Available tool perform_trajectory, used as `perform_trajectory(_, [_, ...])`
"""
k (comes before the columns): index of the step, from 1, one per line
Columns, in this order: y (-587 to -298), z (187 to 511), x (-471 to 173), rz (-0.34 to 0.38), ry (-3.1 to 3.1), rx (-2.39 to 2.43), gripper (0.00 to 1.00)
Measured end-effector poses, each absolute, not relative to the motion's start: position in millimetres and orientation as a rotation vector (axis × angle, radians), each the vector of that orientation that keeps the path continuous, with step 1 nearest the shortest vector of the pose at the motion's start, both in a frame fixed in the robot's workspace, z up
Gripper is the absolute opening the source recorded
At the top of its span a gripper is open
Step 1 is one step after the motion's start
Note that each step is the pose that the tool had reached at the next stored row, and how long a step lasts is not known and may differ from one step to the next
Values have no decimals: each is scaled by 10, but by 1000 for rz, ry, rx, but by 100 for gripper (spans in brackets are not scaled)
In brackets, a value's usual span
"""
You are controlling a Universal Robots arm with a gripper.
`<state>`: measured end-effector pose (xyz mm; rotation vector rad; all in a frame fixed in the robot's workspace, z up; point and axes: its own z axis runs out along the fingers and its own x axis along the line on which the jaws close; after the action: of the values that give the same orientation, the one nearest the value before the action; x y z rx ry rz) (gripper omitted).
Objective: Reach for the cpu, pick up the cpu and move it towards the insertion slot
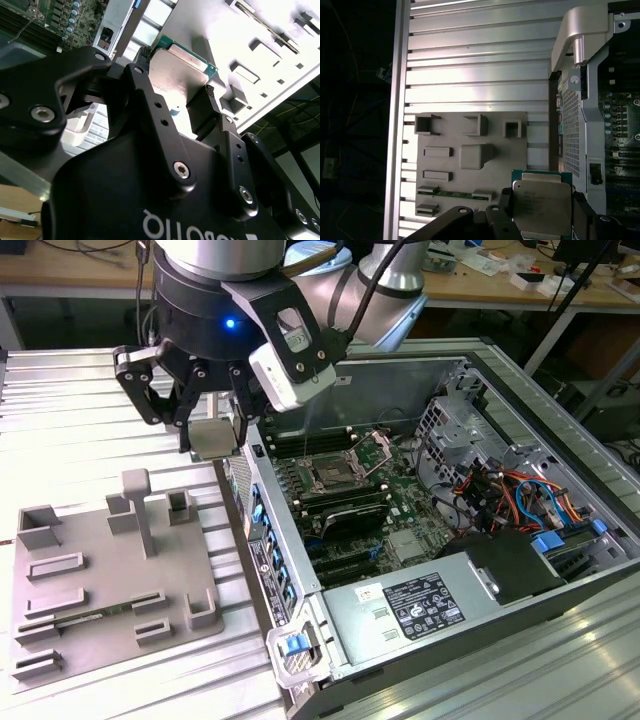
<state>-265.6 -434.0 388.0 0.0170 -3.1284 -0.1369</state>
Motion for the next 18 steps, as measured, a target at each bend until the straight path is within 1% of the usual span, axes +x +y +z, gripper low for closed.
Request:
perform_trajectory(4, [-4340, 3880, -2471, -137, -3128, 17, 55])
perform_trajectory(18, [-4340, 3879, -2402, -137, -3128, 17, 55])
